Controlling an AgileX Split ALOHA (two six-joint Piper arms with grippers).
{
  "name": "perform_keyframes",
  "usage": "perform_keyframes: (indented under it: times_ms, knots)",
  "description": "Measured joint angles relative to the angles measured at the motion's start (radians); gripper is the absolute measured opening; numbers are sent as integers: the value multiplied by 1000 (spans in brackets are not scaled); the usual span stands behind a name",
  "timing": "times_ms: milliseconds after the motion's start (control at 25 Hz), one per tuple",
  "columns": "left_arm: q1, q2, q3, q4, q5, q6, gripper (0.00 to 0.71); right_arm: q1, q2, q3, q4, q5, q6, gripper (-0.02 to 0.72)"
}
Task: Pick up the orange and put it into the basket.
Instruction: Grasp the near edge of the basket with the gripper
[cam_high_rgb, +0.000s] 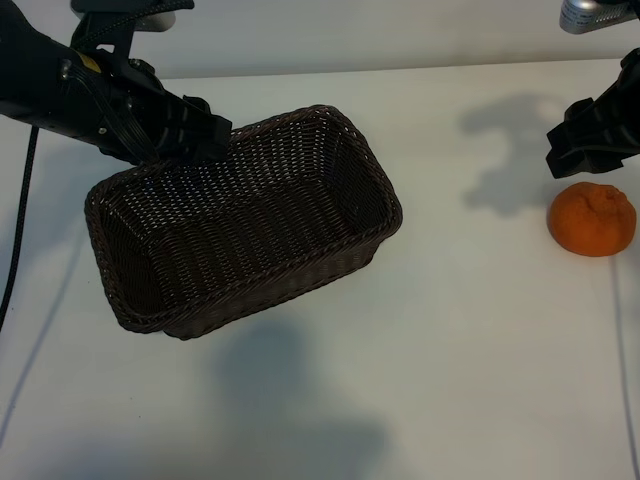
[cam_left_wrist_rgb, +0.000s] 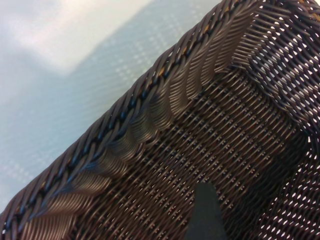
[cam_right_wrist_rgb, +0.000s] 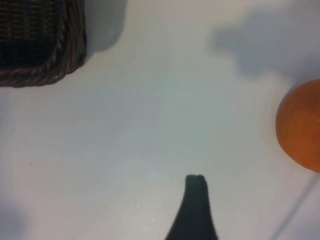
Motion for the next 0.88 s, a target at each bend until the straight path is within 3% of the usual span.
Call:
perform_keyframes:
  times_ms: [280, 480, 640, 880]
  knots:
    - [3, -6, 0, 0, -15, -13, 553, 0, 0, 0, 0, 0, 0, 574]
    - [61, -87, 25, 37, 75, -100, 553, 0, 0, 0, 1, -1, 0, 574]
    - [104, -230, 156, 152, 84, -230, 553, 0, 0, 0, 2, -3, 1, 574]
    - [117, -362, 359, 328, 65, -525, 553, 0, 0, 0, 14, -3, 1, 574]
